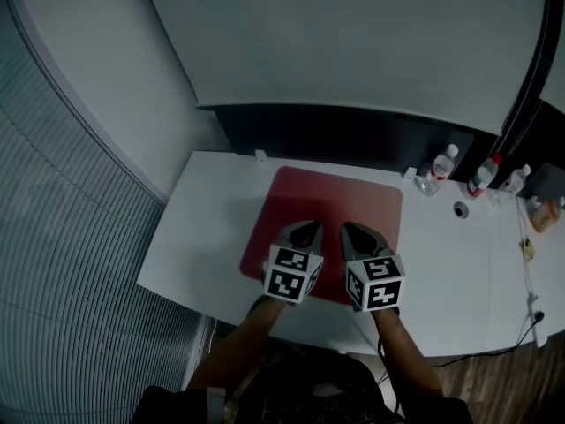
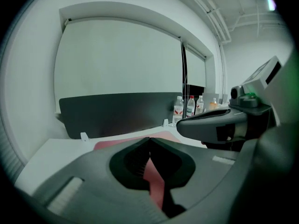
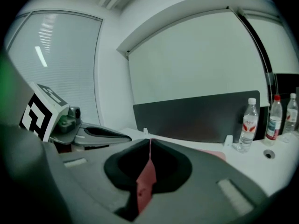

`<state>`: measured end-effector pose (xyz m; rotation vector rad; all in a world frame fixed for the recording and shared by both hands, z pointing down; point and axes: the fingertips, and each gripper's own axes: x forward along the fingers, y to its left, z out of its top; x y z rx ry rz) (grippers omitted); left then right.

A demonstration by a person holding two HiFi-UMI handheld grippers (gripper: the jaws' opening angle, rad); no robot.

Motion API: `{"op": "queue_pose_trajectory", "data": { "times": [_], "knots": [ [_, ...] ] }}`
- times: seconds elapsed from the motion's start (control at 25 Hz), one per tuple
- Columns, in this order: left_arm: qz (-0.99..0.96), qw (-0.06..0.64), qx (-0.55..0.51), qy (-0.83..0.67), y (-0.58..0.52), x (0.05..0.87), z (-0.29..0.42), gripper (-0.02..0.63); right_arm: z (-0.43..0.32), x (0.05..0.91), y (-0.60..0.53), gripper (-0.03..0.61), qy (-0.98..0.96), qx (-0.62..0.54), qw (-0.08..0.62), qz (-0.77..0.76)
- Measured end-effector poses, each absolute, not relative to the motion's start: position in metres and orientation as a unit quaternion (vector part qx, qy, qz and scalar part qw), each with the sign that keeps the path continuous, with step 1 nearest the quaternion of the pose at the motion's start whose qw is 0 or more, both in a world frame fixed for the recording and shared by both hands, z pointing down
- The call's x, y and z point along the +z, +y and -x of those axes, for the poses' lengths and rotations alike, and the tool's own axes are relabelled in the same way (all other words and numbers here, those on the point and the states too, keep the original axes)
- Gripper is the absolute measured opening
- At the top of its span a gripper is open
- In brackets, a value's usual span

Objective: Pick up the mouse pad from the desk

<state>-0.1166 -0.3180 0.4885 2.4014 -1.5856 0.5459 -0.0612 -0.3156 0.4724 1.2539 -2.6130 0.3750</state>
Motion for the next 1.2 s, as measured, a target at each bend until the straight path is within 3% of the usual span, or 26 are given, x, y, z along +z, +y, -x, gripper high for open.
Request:
{"op": "queue_pose_trajectory", "data": {
  "times": [0.28,1.0,1.2],
  "knots": [
    [-0.807,0.090,0.192,-0.552,-0.340,0.494,0.121,0.005,0.045,0.490,-0.337,0.005,-0.890,0.135,0.122,-0.418],
    [-0.810,0.144,0.231,-0.520,-0.368,0.558,0.203,0.011,0.014,0.528,-0.365,0.011,-0.840,0.143,0.170,-0.495],
    [-0.806,0.168,0.245,-0.512,-0.374,0.582,0.231,0.069,0.004,0.544,-0.367,0.024,-0.822,0.155,0.185,-0.516]
  ]
}}
